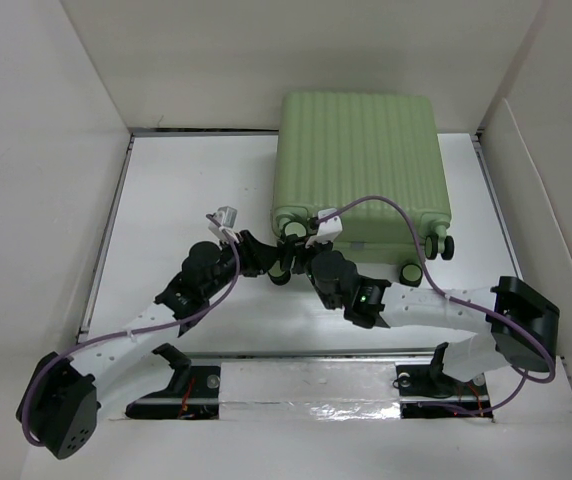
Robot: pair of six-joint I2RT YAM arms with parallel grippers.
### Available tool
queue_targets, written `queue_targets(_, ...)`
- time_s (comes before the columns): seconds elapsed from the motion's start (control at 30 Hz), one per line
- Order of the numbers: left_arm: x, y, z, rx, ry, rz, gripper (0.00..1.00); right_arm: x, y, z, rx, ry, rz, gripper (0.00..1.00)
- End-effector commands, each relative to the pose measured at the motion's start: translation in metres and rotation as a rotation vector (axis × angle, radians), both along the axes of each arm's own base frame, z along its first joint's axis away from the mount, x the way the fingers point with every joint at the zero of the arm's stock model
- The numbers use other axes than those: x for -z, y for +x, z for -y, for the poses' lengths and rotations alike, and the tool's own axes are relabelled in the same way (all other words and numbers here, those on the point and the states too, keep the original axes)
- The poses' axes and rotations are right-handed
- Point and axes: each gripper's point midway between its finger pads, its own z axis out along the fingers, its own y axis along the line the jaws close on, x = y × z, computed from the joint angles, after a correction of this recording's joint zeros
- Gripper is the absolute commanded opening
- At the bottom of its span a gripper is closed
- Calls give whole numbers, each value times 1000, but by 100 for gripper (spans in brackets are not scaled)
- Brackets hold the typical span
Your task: Pack the luggage
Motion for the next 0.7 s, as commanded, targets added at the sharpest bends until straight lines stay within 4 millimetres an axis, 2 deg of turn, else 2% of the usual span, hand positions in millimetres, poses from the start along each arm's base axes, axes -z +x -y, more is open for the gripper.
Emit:
queue_targets(0.0,18,1,-8,-27,66,16,32,-54,11,7,48,156,81,15)
queue_targets(0.2,21,3,6,27,47,55,33,-53,10,1,22,151,76,14)
queue_targets(0.37,22,20,10,-4,61,78,39,-54,8,-1,11,154,73,13)
queue_targets(0.43,14,24,15,4,43,97,41,-55,8,-1,6,157,73,12)
queue_targets(0.47,19,26,17,2,52,89,41,-55,7,0,5,158,72,12)
queue_targets(0.53,18,34,15,-28,60,91,41,-55,7,0,3,161,72,12)
queue_targets(0.67,32,47,9,-91,120,77,36,-55,6,-1,-4,162,73,12)
